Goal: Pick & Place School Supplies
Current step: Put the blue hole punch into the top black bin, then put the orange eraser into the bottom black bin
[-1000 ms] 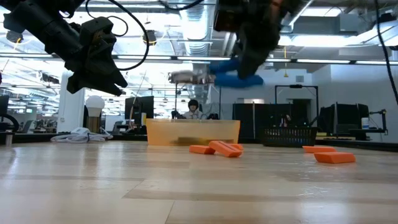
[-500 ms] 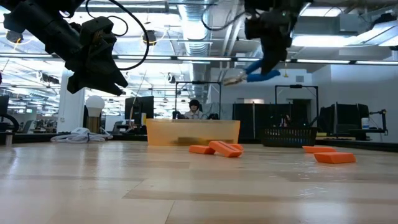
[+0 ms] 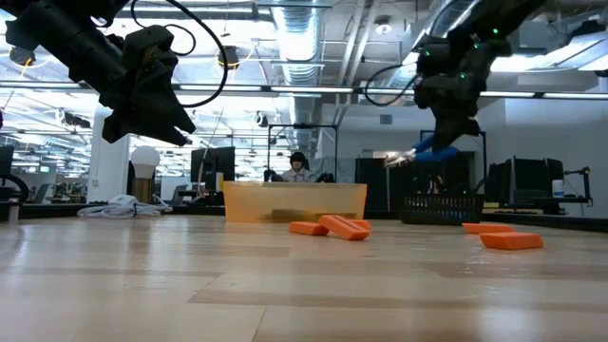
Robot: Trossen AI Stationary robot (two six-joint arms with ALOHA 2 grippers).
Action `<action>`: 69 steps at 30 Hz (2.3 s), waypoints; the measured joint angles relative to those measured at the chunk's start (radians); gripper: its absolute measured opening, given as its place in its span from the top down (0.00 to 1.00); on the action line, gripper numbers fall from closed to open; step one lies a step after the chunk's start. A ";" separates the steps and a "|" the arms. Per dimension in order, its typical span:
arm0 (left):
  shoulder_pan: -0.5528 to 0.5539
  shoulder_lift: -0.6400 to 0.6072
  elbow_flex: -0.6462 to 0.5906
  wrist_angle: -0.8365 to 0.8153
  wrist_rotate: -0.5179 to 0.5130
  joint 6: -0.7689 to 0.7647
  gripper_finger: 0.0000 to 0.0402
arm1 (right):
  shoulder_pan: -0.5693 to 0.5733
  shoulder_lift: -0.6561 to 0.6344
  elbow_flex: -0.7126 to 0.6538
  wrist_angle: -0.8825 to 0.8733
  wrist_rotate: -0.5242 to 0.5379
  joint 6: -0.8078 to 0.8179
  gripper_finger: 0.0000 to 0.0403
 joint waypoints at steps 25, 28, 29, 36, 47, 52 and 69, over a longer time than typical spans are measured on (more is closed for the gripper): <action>0.000 0.000 0.000 -0.001 0.001 -0.066 0.66 | -0.176 0.062 -0.218 0.196 -0.136 -0.111 1.00; 0.000 0.000 0.000 -0.001 0.001 -0.066 0.66 | -0.191 0.062 -0.218 0.204 -0.180 -0.108 0.98; 0.000 0.000 0.000 -0.001 0.001 -0.066 0.66 | -0.197 0.062 -0.218 0.205 -0.202 -0.108 0.96; 0.000 0.000 0.000 -0.001 0.001 -0.066 0.66 | -0.214 0.062 -0.218 0.202 -0.266 -0.104 0.77; 0.000 0.000 0.000 -0.001 0.002 -0.057 0.66 | -0.207 0.062 -0.209 0.196 -0.436 -0.040 0.60; 0.000 0.000 0.000 0.137 0.098 0.031 0.66 | -0.107 0.061 -0.205 0.196 -0.631 0.001 0.63; 0.037 0.216 0.274 0.332 0.208 0.171 0.75 | 0.407 0.091 -0.205 0.300 -1.062 0.043 0.74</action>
